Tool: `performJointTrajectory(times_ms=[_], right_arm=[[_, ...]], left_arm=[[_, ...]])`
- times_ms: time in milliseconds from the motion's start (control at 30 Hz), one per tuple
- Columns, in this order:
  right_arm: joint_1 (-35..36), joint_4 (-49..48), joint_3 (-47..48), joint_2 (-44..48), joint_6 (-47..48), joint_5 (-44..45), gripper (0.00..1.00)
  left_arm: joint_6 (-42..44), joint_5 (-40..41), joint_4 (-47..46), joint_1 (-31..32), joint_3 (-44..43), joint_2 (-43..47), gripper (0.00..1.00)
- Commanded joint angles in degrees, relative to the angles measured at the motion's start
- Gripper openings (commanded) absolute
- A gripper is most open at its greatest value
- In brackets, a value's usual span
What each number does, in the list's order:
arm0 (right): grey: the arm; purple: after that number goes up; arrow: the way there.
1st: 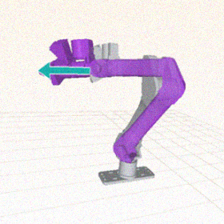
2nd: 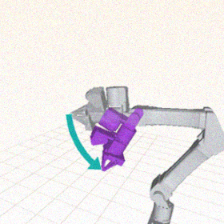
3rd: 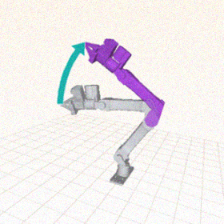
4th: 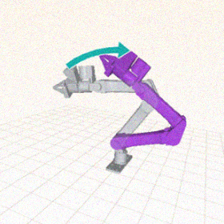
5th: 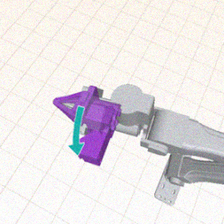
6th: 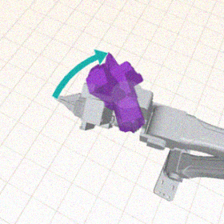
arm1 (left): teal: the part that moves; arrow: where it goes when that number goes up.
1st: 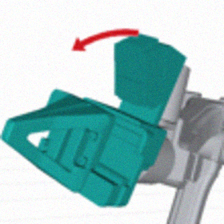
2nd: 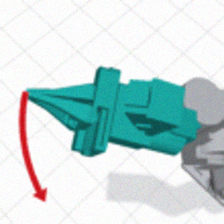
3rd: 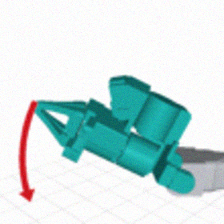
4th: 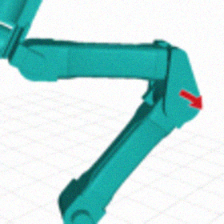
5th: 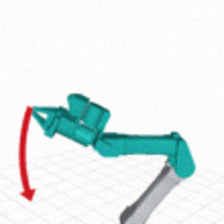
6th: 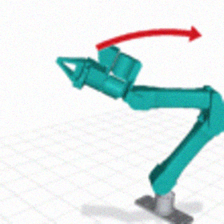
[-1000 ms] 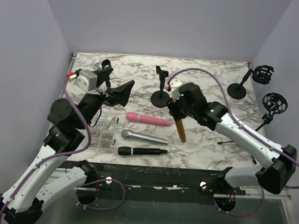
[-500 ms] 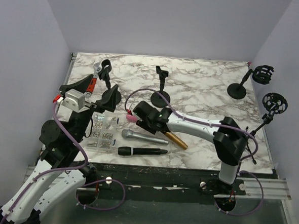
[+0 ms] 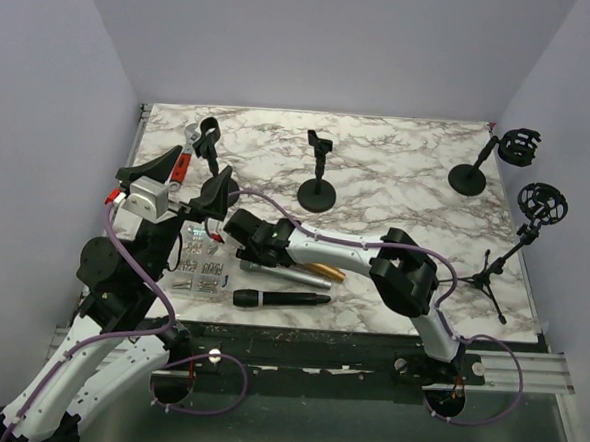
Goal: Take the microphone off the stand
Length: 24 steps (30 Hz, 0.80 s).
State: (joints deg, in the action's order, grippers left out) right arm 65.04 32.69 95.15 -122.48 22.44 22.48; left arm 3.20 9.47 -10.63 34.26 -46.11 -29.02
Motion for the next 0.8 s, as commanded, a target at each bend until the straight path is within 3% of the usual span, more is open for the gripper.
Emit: performJointTrajectory(times_ms=[0, 100, 267, 467, 767], right_arm=[[0.8, 0.0, 2.8, -3.6, 3.3, 2.2, 0.04], [1.0, -1.8, 2.9, -4.2, 3.3, 2.1, 0.05], [1.5, -3.7, 4.0, -4.9, 3.2, 0.7, 0.24], [1.6, -4.9, 3.8, -5.7, 3.7, 3.2, 0.32], [1.6, -8.3, 1.5, -5.5, 4.4, 4.7, 0.52]], left_arm=[[0.8, 1.2, -0.9, 0.3, -0.7, 1.0, 0.99], [0.8, 1.1, -0.9, 0.3, -0.7, 0.9, 0.99], [0.8, 1.0, -0.8, 0.3, -0.7, 0.6, 0.98], [0.8, 0.9, -0.7, 0.3, -0.7, 0.0, 0.99], [0.2, 0.3, -0.4, 0.3, -1.0, -0.9, 0.99]])
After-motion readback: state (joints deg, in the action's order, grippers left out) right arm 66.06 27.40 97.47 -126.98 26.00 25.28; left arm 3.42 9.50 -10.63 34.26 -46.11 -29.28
